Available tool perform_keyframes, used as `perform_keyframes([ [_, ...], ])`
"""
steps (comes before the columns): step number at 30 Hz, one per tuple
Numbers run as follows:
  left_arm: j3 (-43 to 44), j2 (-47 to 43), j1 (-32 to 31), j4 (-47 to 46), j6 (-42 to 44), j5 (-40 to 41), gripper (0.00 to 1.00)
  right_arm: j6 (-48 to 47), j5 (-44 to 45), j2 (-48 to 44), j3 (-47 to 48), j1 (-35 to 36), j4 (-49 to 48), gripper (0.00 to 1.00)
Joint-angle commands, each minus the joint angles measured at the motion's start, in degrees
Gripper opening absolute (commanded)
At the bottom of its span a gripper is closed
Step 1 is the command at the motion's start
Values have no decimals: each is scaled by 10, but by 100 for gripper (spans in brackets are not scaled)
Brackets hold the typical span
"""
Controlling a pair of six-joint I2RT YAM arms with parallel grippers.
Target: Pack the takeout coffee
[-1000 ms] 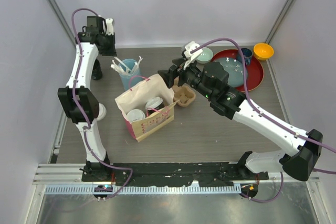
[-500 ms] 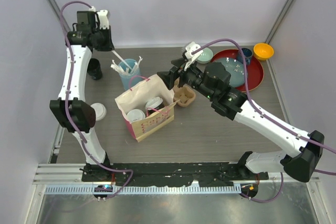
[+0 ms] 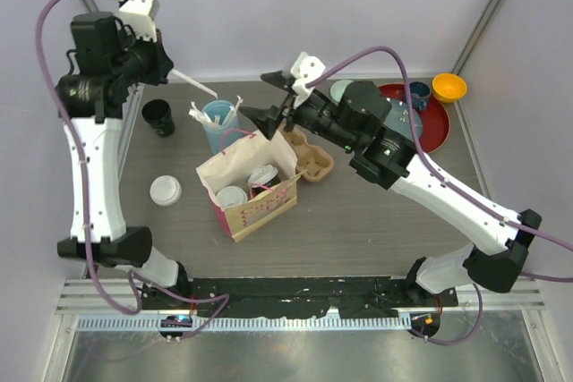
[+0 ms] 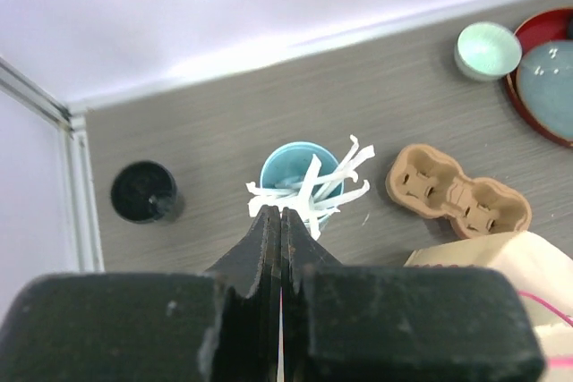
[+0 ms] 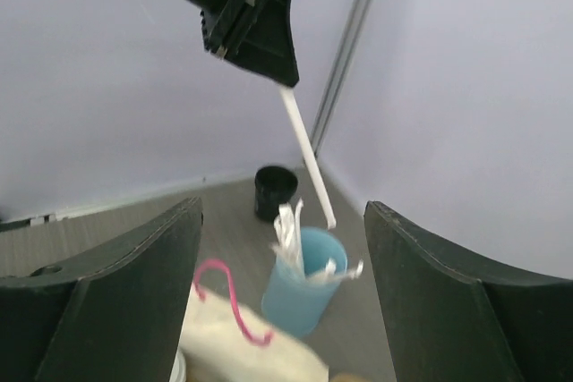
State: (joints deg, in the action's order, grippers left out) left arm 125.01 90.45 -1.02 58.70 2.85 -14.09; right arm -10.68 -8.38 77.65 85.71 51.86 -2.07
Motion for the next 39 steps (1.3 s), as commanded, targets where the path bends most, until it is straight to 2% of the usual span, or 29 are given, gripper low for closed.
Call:
perform_keyframes([
  [1, 22, -75, -1, 3, 21, -10, 0, -144, 22, 80, 126, 49, 10, 79],
  [5, 38, -103, -1, 44, 23, -35, 0, -205, 22, 173, 218, 64, 17, 82],
  [9, 32, -123, -1, 69, 26, -50, 0, -203, -6, 239, 286, 68, 27, 82],
  [17, 17, -142, -1, 89, 37, -120, 0, -205, 20, 326, 402, 76, 81, 82],
  [19, 23, -143, -1, 94, 39, -142, 0, -203, 29, 347, 423, 76, 87, 74],
  [20, 27, -144, -1, 98, 43, -149, 0, -203, 48, 350, 427, 76, 89, 55],
  [22, 30, -147, -1, 103, 45, -150, 0, -206, 62, 353, 429, 76, 89, 35],
  [23, 34, -148, -1, 106, 47, -151, 0, -205, 65, 350, 428, 76, 89, 21],
  [25, 38, -148, -1, 112, 49, -157, 0, -196, 64, 342, 419, 76, 84, 1],
  [28, 45, -148, -1, 111, 48, -167, 1, -188, 78, 313, 383, 76, 44, 1],
  [29, 46, -150, -1, 108, 48, -163, 14, -178, 81, 295, 363, 76, 24, 1],
  [30, 46, -150, -1, 104, 46, -159, 62, -172, 120, 282, 352, 76, 23, 1],
  [31, 46, -151, -1, 100, 40, -141, 87, -167, 135, 270, 340, 76, 0, 1],
  [32, 45, -151, -1, 99, 37, -133, 100, -153, 150, 256, 326, 75, -25, 1],
  [39, -12, -156, -1, 59, 29, -46, 100, -36, 247, 45, 67, 55, -184, 1],
])
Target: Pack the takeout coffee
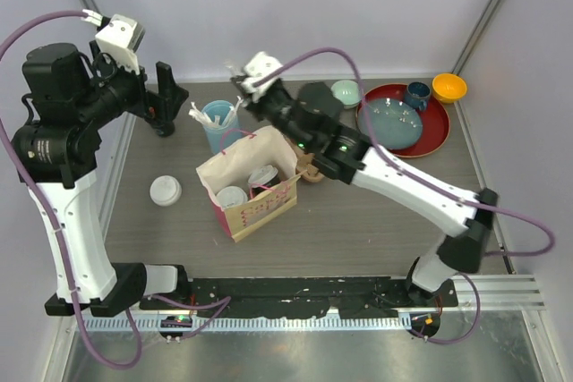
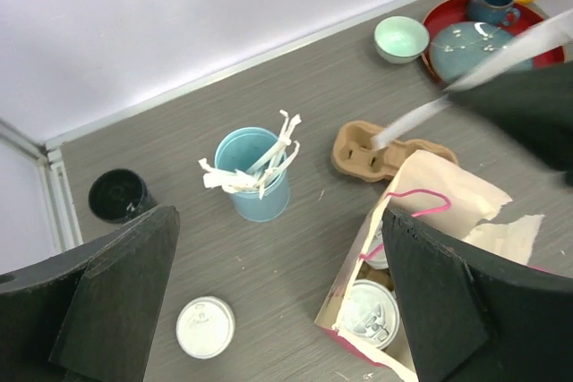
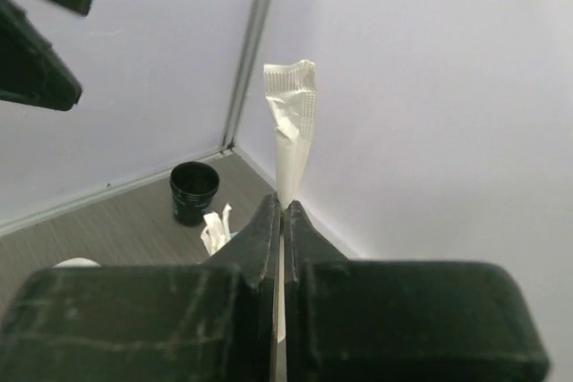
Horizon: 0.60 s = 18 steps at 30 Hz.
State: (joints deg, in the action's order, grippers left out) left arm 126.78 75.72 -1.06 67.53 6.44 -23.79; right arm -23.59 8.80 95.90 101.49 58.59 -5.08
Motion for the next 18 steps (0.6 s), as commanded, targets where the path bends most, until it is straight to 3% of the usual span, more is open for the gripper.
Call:
perform_keyframes([
  [1, -42, -9, -1, -33, -7, 58, 100, 111, 80, -189, -119, -16, -162, 1],
  [7, -135, -12, 2, -58, -15, 81, 100, 285, 55, -317, -300, -24, -175, 1],
  [11, -168, -11, 4, -71, -23, 82, 100, 379, -24, -297, -367, -24, -191, 1],
  [18, -200, -27, 5, -73, -17, 105, 100, 452, -30, -259, -416, -24, -221, 1],
])
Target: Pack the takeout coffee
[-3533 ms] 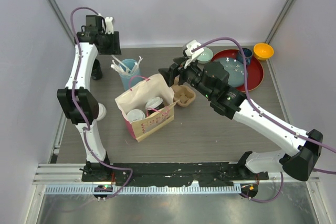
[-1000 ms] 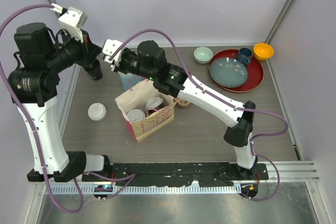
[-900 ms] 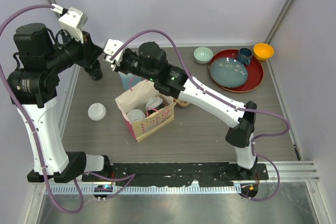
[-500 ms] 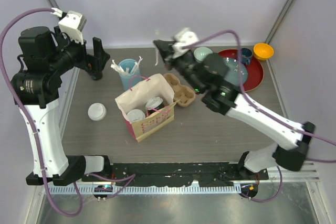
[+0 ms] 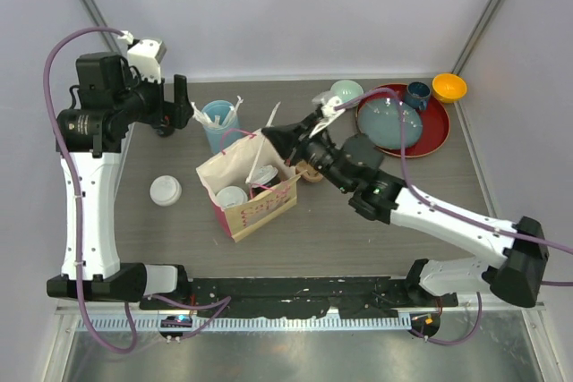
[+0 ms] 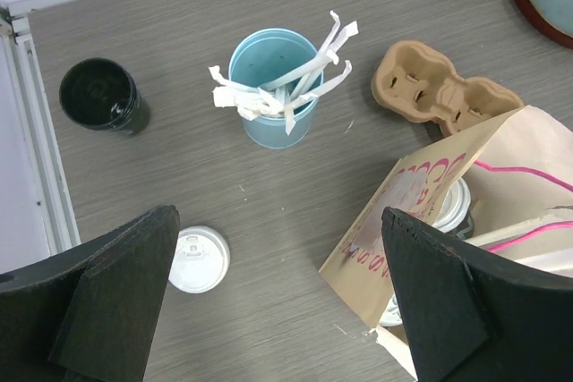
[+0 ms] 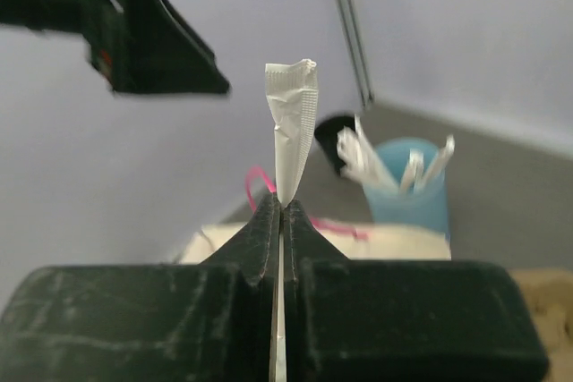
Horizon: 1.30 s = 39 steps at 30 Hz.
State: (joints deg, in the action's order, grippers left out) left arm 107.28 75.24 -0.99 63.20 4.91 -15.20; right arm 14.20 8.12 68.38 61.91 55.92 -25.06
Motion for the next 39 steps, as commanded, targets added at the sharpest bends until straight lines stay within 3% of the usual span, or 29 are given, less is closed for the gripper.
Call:
perform_keyframes([
  [1, -7, -25, 6, -29, 0, 20, 100, 77, -24, 20, -18, 2, -12, 1],
  [3, -9, -26, 6, -28, 2, 22, 100, 86, -39, 34, -18, 2, -14, 3],
  [6, -13, -26, 6, -29, 1, 23, 100, 76, -26, 50, 19, 1, 53, 60],
  [7, -16, -26, 6, -29, 1, 24, 100, 70, -12, 48, 29, 1, 91, 90],
  [14, -32, -31, 6, -28, 1, 27, 100, -6, 62, -31, 78, -31, 189, 91],
  [17, -45, -34, 6, -34, 0, 28, 100, -38, 90, -66, 98, -76, 250, 91],
  [21, -122, -54, 7, -78, -11, 67, 100, -67, 125, -85, 93, -178, 364, 91],
  [24, -199, -70, 8, -136, -16, 95, 100, -70, 114, -90, 60, -272, 397, 91],
  [25, -218, -74, 7, -162, -16, 107, 100, -67, 107, -91, 37, -318, 400, 91],
  [29, -310, -97, 17, -221, -24, 141, 100, -42, 104, -88, -34, -393, 392, 91],
  [35, -491, -140, 44, -337, -28, 174, 100, -24, 160, -84, -158, -413, 324, 91],
  [39, -572, -163, 45, -395, -23, 155, 100, 35, 229, -77, -221, -412, 253, 92],
])
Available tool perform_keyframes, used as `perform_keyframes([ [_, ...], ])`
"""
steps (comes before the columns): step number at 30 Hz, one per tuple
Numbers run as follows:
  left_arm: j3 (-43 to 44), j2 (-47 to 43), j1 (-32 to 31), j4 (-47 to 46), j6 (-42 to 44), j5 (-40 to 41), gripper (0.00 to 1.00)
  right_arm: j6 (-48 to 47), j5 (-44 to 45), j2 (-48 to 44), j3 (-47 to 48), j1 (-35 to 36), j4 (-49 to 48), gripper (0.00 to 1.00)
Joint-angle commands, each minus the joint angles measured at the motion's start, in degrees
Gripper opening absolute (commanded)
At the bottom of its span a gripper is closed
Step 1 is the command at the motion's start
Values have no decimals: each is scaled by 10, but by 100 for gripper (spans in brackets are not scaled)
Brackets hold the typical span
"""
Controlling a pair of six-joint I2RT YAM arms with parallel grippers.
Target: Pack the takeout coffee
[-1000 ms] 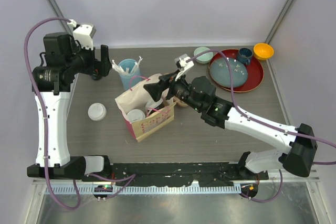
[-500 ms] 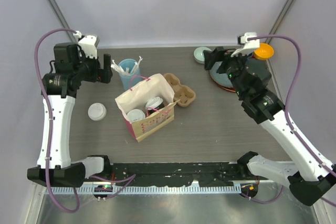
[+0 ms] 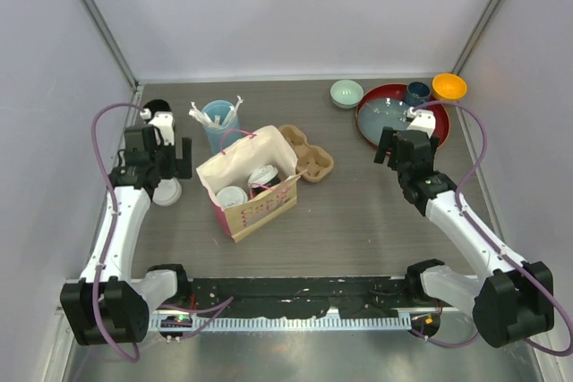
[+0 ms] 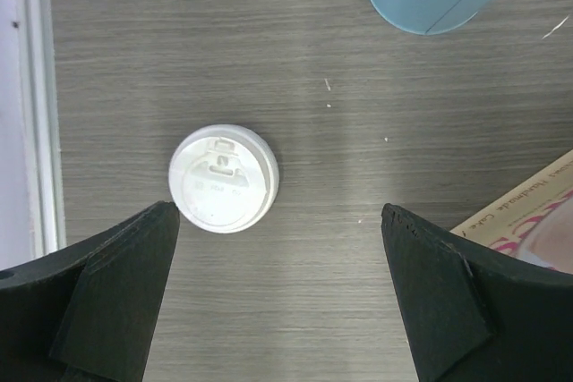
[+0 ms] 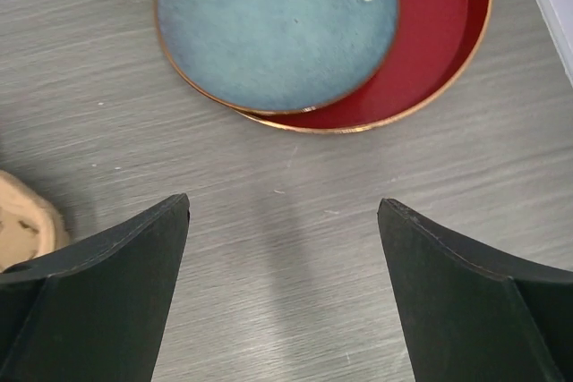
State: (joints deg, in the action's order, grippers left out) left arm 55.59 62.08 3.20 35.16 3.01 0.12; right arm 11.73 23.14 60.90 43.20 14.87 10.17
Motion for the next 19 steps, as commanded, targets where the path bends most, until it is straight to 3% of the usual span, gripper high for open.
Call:
perform_keyframes([
  [1, -71, -35, 3, -145, -3, -14, 100, 69, 87, 3, -50, -2, -112, 92],
  [11, -295, -53, 3, -416, -23, -28, 100, 90, 105, 34, -101, -1, -145, 92],
  [19, -357, -31, 2, -559, -27, -13, 100, 68, 78, 19, -152, -2, -212, 91],
])
